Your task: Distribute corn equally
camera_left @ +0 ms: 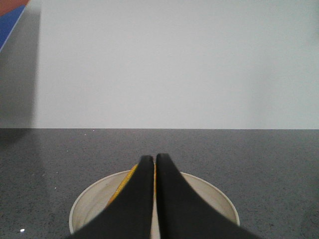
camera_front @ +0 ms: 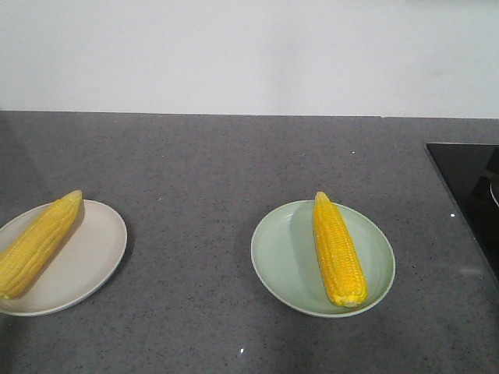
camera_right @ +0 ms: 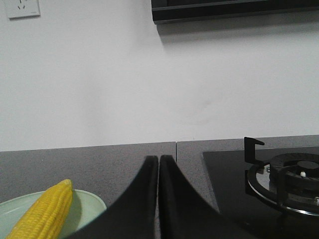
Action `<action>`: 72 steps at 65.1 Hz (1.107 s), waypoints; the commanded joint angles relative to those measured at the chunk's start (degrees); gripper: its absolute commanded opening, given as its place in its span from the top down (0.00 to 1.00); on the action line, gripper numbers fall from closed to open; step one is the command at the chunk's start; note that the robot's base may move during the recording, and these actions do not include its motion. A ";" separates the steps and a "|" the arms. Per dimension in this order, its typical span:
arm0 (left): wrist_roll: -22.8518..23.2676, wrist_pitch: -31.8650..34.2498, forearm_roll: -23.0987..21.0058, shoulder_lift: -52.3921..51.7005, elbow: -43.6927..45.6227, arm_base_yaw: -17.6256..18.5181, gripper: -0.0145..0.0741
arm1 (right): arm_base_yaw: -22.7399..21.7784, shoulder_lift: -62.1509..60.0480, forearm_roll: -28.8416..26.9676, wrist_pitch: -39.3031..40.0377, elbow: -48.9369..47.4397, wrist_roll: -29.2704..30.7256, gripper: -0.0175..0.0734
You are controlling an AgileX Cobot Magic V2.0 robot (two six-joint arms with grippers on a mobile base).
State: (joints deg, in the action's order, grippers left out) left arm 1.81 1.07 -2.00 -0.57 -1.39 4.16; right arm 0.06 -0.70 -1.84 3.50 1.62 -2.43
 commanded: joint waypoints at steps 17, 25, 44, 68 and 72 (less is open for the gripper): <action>-0.06 4.08 -0.51 -1.01 0.94 0.41 0.85 | 3.78 -0.54 1.46 0.20 0.45 1.62 0.81; -0.06 4.08 -0.51 -1.01 0.94 0.41 0.85 | 3.74 -0.54 1.46 -1.74 0.45 1.57 0.81; -0.06 4.08 -0.51 -1.01 0.94 0.41 0.84 | 3.74 -0.54 5.45 -0.38 0.45 1.69 0.81; -0.06 4.08 -0.51 -1.01 0.94 0.41 0.84 | 3.74 -0.45 5.36 0.16 0.45 0.43 0.81; -0.06 4.08 -0.51 -1.01 0.94 0.41 0.84 | 3.74 -0.45 5.36 0.16 0.45 0.28 0.81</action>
State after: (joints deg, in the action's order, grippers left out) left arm 1.81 1.07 -2.00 -0.57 -1.39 4.16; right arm 3.86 -0.70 3.10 -0.96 1.62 -1.87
